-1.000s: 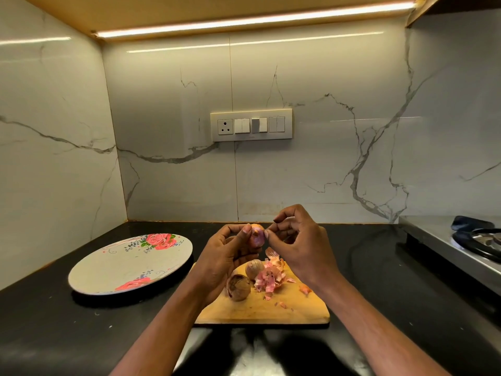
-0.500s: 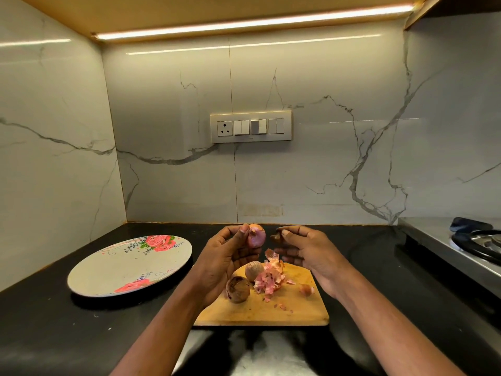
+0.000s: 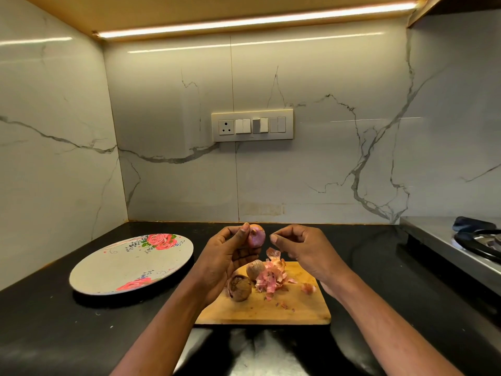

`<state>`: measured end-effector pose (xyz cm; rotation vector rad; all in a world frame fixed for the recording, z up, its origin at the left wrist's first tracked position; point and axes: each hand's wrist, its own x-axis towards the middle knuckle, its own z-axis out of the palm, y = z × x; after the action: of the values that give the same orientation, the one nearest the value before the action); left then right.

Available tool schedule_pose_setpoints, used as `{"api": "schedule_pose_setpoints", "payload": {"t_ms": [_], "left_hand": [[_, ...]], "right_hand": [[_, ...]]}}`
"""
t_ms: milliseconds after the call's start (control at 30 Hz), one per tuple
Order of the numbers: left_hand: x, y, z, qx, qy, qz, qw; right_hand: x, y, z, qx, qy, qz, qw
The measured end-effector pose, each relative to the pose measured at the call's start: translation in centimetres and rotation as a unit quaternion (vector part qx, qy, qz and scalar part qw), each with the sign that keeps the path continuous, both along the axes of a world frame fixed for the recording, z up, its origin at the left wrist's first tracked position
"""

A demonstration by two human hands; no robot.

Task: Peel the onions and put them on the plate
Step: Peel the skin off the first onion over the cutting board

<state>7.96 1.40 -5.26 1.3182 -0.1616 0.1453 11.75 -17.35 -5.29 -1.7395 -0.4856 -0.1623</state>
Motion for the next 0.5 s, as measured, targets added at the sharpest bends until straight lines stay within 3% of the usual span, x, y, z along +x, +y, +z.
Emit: {"api": "schedule_pose_setpoints", "payload": {"t_ms": [300, 500], "left_hand": [[-0.03, -0.03, 0.02, 0.002, 0.002, -0.002, 1.0], [0.03, -0.01, -0.07, 0.024, -0.005, -0.005, 1.0]], "right_hand": [[-0.2, 0.37, 0.25, 0.051, -0.028, 0.043, 0.997], [-0.47, 0.64, 0.05, -0.051, -0.193, -0.069, 0.977]]}}
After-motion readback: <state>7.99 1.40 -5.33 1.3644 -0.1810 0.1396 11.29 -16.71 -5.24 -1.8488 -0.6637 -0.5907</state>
